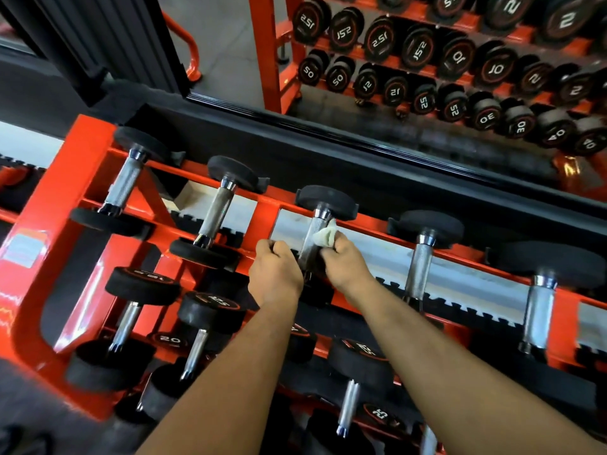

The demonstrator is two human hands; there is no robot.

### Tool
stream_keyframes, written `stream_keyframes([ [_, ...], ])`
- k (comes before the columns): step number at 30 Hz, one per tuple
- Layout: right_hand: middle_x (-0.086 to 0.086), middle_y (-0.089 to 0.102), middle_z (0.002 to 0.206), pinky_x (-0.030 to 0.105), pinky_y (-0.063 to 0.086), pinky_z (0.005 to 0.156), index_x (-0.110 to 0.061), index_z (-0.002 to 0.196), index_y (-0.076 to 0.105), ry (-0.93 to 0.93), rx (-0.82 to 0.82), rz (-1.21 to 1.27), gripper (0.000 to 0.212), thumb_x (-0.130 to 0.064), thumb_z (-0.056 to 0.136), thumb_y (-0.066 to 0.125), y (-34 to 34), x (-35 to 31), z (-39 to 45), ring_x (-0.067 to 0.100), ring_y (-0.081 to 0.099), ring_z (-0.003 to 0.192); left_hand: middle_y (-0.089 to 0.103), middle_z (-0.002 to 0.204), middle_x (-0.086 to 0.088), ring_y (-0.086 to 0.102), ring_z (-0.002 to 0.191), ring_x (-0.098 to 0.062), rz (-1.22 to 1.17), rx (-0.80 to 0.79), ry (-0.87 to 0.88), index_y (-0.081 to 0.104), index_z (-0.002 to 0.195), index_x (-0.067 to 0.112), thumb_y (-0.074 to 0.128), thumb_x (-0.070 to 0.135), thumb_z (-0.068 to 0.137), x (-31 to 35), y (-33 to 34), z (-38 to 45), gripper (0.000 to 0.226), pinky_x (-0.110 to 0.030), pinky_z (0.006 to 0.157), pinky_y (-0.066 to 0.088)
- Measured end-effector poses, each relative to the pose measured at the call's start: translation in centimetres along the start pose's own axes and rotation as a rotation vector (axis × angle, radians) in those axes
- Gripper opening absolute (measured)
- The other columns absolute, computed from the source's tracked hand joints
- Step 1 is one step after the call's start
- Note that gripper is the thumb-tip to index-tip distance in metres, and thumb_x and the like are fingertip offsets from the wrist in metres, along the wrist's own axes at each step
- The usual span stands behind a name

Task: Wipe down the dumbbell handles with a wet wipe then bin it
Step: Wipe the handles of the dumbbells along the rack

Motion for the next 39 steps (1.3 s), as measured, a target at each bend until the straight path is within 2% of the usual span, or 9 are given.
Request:
stream_keyframes([
  [8,0.003,0.075,0.093,0.046,0.053,0.088,-0.031,0.092,0.073,-0.049,-0.101,-0.189,0.027,-0.016,0.092,0.052,-2.1,1.9,-4.1,0.025,0.068,0.092,0.068,0.108,-0.015,0.052,0.093,-0.033,0.057,-0.022,0.004,0.059,0.114,0.016,0.032,0.033,0.101,0.0,-0.2,0.1,0.035,-0.041,0.079,0.039],
  [11,-0.001,0.071,0.117,0.031,0.047,0.086,-0.031,0.124,0.066,-0.154,-0.009,-0.362,0.034,-0.013,0.099,0.051,-3.7,1.5,-6.1,0.02,0.063,0.107,0.068,0.114,-0.011,0.057,0.105,-0.033,0.13,-0.063,0.009,0.062,0.114,0.018,0.03,0.044,0.1,0.4,-0.5,-0.5,0.043,-0.047,0.093,0.043],
  [14,0.004,0.057,0.142,0.037,0.046,0.102,-0.025,0.151,0.043,-0.279,0.094,-0.563,0.054,-0.01,0.099,0.049,-5.0,1.5,-9.0,0.026,0.055,0.126,0.065,0.122,-0.003,0.053,0.12,-0.029,0.224,-0.014,0.167,0.066,0.113,0.022,0.031,0.054,0.103,2.1,-1.7,-2.6,0.049,-0.052,0.104,0.031],
  [18,0.005,0.029,0.163,0.034,0.03,0.117,-0.02,0.158,0.026,-0.377,0.145,-0.694,0.066,-0.001,0.097,0.044,-6.1,1.2,-13.0,0.022,0.034,0.147,0.068,0.084,0.006,0.062,0.091,-0.021,0.197,-0.17,0.455,0.061,0.078,0.028,0.038,0.067,0.1,3.3,-2.2,-8.5,0.05,-0.042,0.086,0.044],
  [22,0.001,0.008,0.168,0.027,0.029,0.114,-0.021,0.16,0.015,-0.397,0.028,-0.728,0.076,0.0,0.096,0.049,-7.1,1.4,-16.9,0.022,0.03,0.147,0.068,0.071,0.004,0.062,0.07,-0.013,-0.102,-0.508,0.32,0.066,0.076,0.015,0.063,0.051,0.098,2.0,-1.4,-14.1,0.042,-0.033,0.068,0.046],
  [26,-0.003,0.009,0.168,0.029,0.027,0.12,-0.029,0.16,0.014,-0.342,-0.112,-0.366,0.083,-0.007,0.092,0.058,-8.8,3.2,-19.3,0.015,0.019,0.152,0.073,0.076,-0.002,0.066,0.072,-0.013,-0.381,-0.598,0.154,0.073,0.09,0.005,0.061,0.02,0.103,1.6,-2.1,-17.4,0.023,-0.024,0.064,0.051],
  [31,-0.01,0.064,0.124,0.046,0.057,0.094,-0.038,0.142,0.042,0.031,-0.044,0.463,0.056,-0.033,0.093,0.068,-10.7,4.5,-21.0,0.011,0.066,0.109,0.077,0.089,-0.001,0.068,0.076,-0.012,-0.358,-0.729,0.061,0.072,0.103,0.018,0.054,0.029,0.107,1.2,-3.0,-20.3,0.021,-0.027,0.065,0.051],
  [35,0.008,0.077,0.101,0.052,0.059,0.086,-0.015,0.116,0.066,0.154,0.005,0.516,0.032,-0.034,0.091,0.072,-9.8,4.9,-20.9,0.027,0.075,0.093,0.077,0.092,-0.006,0.071,0.075,-0.014,-0.405,-0.853,0.063,0.069,0.112,0.012,0.056,0.017,0.105,0.6,-2.7,-21.2,0.016,-0.026,0.062,0.053],
  [39,0.011,0.077,0.102,0.049,0.059,0.088,-0.012,0.115,0.069,0.137,0.161,0.624,0.023,-0.016,0.092,0.071,-9.3,6.4,-20.3,0.03,0.074,0.095,0.072,0.104,-0.012,0.072,0.087,-0.021,-0.275,-0.741,0.199,0.058,0.117,0.017,0.065,0.016,0.099,-1.1,-1.9,-19.5,0.019,-0.03,0.068,0.057],
])
Point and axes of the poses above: each hand's wrist, its own z-axis towards the middle knuckle, its own y-axis out of the palm, x = y × z, the point moved 3 cm from there along z, towards the middle knuckle
